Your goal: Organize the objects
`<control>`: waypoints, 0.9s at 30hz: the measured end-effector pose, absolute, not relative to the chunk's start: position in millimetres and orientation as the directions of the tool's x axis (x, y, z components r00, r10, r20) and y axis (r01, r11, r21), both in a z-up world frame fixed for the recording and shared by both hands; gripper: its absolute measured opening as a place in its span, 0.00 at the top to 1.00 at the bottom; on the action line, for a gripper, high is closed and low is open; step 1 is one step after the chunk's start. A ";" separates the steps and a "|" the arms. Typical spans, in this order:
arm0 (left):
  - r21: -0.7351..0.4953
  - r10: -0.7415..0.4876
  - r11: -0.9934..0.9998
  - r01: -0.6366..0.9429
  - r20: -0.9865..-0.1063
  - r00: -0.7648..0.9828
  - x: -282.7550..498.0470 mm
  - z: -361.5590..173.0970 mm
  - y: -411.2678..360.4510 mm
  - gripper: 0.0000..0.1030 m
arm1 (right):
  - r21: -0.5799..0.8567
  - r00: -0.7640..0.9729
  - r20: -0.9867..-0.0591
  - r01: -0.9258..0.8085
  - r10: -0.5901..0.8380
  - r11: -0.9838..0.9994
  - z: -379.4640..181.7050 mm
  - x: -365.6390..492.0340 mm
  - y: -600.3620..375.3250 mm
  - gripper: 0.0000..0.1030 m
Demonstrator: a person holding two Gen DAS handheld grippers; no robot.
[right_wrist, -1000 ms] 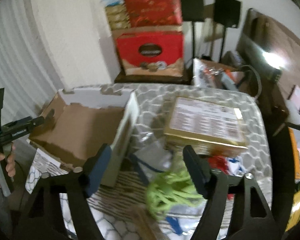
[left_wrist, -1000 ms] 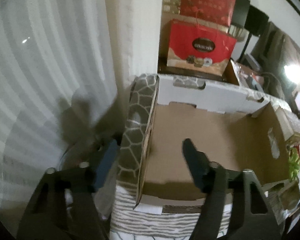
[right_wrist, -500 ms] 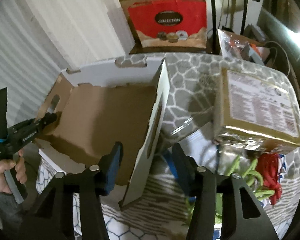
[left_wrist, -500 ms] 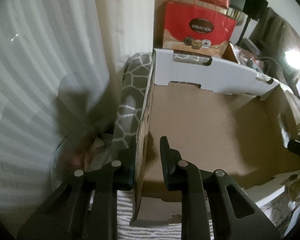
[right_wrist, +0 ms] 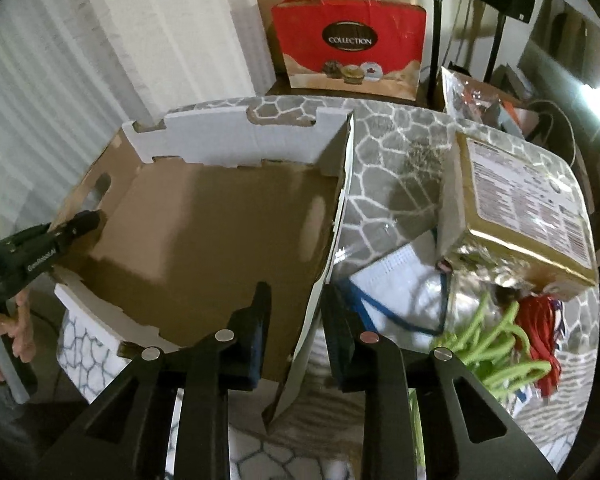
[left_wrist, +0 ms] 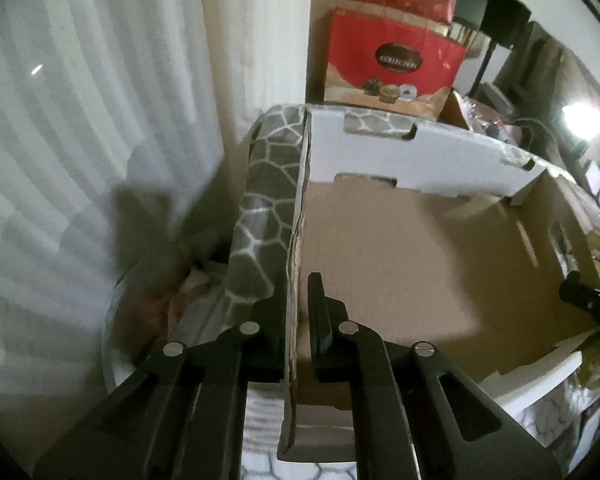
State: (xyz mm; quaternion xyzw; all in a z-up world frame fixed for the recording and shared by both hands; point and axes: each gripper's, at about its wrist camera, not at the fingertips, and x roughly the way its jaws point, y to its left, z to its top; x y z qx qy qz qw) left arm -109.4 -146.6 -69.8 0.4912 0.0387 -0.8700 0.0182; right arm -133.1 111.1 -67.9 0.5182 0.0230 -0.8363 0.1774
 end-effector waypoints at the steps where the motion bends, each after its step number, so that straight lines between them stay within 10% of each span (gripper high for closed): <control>1: -0.050 0.006 -0.996 0.070 -0.854 -0.521 -105.3 -67.9 -146.5 0.93 | 0.147 -0.399 -0.874 0.326 -0.277 -0.934 -66.9 -129.6 112.1 0.75; 27: -0.103 0.039 -0.990 0.093 -0.851 -0.524 -53.2 -86.2 -147.8 0.96 | 0.175 -0.490 -0.821 0.271 -0.292 -0.947 -27.0 -56.6 187.1 0.52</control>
